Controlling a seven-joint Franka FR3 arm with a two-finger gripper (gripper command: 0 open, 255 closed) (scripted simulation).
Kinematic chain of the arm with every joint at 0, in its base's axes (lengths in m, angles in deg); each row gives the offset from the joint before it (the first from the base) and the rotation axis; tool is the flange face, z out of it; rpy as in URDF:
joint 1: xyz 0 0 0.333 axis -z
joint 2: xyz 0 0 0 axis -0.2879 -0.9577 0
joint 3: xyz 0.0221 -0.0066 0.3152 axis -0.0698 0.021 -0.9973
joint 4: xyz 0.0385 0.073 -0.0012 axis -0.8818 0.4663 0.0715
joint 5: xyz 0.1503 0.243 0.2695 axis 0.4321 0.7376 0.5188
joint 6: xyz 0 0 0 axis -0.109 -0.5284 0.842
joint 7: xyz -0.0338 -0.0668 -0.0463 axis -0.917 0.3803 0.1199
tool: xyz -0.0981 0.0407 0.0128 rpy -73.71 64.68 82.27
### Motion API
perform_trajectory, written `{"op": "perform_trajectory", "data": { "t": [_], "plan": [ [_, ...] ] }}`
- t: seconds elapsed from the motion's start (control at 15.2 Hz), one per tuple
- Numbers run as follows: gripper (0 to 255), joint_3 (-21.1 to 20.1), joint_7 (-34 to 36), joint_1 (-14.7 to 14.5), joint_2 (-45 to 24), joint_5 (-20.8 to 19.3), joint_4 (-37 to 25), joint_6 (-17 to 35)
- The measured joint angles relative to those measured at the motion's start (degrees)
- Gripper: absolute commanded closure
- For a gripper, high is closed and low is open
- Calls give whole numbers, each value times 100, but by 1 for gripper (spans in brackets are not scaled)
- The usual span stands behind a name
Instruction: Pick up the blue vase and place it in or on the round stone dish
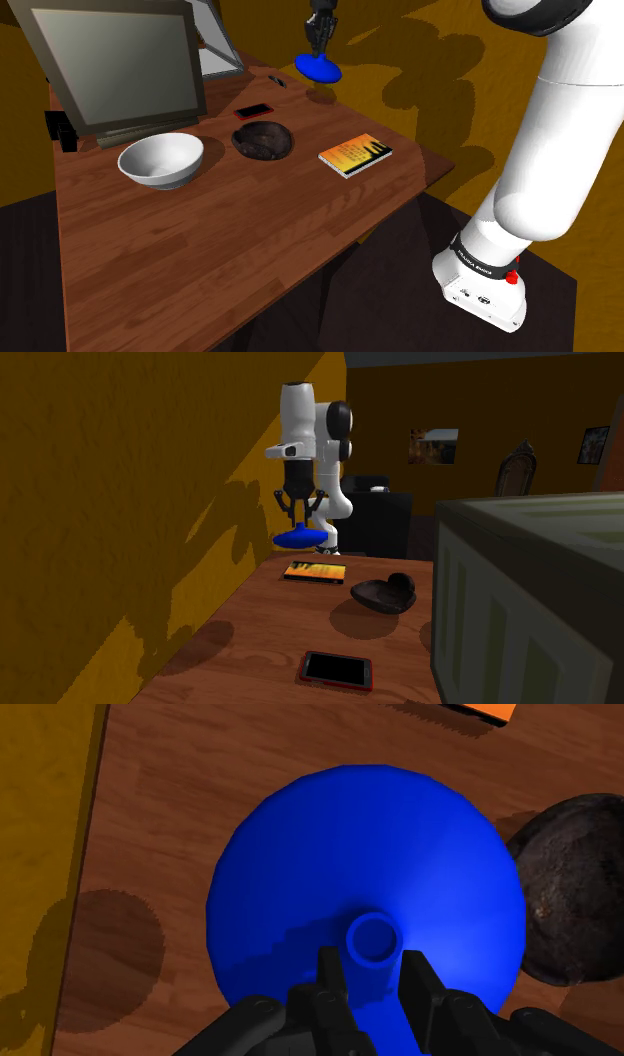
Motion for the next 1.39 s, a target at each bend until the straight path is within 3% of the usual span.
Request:
{"op": "perform_trajectory", "data": {
  "t": [0.73, 1.12, 1.39],
  "plan": [
    [255, -518, 1403, -880, -177, -157, -459, -256],
    [255, -764, 2128, -1356, -702, -234, -1422, -684],
    [255, -806, 2267, -1455, -693, -253, -1199, -473]
  ]
}}
